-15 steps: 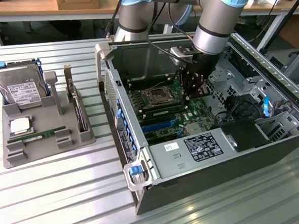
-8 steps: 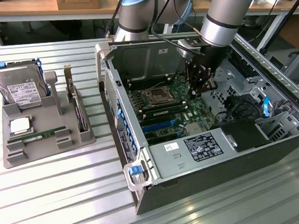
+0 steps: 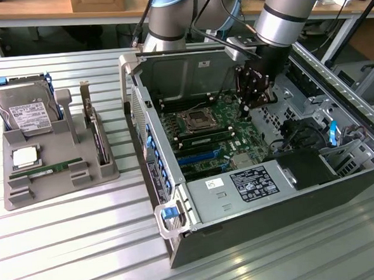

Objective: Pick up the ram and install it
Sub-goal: 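Press down the ram until it locks into place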

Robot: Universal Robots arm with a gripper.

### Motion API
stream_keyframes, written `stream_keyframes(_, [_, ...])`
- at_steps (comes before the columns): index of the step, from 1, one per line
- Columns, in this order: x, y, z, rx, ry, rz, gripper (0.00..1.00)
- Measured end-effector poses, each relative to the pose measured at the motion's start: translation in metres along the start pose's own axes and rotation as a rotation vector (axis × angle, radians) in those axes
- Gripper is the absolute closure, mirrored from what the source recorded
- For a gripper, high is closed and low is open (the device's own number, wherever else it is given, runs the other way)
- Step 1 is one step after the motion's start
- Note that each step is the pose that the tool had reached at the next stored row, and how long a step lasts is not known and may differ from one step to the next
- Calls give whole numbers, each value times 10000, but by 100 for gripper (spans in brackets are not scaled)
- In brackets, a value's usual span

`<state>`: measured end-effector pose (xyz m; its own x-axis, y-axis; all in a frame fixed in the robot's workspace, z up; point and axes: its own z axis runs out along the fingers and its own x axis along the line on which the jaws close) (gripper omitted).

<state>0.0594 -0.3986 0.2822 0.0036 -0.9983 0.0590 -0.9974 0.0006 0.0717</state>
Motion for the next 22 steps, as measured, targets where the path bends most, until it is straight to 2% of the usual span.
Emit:
stream_keyframes(7, [0, 0, 0, -1, -1, 21, 89])
stream_keyframes(9, [0, 0, -1, -13, -12, 214, 89])
stream_keyframes(10, [0, 0, 0, -27, -28, 451, 89])
stream_keyframes(12, [0, 0, 0, -78, -85, 1320, 89])
stream_keyframes(15, [0, 0, 0, -137, -154, 2324, 89])
stream_keyframes(21, [0, -3, 0, -199, -206, 3394, 89])
stream_keyframes(22, [0, -4, 0, -219, -223, 3750, 89])
